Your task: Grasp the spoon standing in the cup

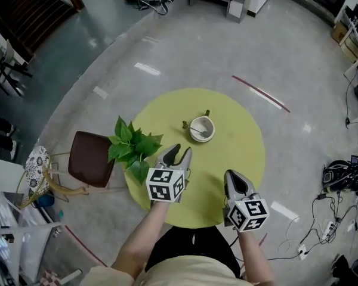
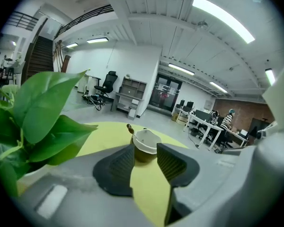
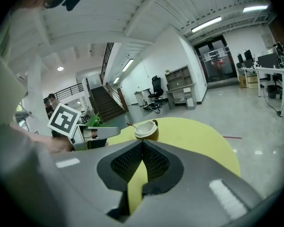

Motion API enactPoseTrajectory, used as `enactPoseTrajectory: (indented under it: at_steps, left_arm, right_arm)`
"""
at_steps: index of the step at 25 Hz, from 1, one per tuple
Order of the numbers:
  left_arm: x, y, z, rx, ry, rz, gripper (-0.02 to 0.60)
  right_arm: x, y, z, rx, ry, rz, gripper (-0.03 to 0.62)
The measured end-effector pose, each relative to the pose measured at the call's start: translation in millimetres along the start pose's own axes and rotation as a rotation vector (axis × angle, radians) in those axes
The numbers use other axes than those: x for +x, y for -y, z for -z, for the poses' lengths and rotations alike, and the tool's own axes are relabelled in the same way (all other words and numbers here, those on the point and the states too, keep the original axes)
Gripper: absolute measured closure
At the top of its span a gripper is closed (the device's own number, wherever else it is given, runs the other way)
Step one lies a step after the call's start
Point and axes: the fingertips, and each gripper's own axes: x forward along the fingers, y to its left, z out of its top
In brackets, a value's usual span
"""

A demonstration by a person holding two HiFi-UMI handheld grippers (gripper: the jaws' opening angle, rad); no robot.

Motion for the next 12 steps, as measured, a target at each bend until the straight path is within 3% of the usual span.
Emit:
enactPoseTrajectory:
  at_steps: [12]
  left_arm:
    - [52.6,-22.6,-8.4,-0.059,-0.021,-0.052,0.423]
  right_arm:
    - [36.9,25.5,1.5,0.025,-0.062,-0.036,0.592]
